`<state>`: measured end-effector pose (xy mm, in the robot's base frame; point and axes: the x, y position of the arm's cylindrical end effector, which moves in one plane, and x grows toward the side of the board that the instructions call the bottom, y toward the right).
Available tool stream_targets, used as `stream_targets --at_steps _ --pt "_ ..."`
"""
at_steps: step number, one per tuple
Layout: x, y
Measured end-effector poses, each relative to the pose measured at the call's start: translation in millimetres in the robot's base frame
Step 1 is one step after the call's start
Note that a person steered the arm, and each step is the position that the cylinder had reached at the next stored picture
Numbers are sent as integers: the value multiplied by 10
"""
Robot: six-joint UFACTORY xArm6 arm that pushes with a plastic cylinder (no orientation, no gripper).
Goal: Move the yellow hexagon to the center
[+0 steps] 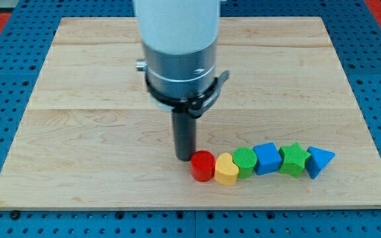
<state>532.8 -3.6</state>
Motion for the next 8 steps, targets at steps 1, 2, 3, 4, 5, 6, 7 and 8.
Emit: stream_targets --at_steps 1,2,3,4,5,6,7,8 --pt "-377 239" --pt "-906 366" --pt "-1631 457" --pt "-2325 780" --pt "-2825 800" --pt "-2877 336" --pt "-2739 -79" --pt "-2542 -98"
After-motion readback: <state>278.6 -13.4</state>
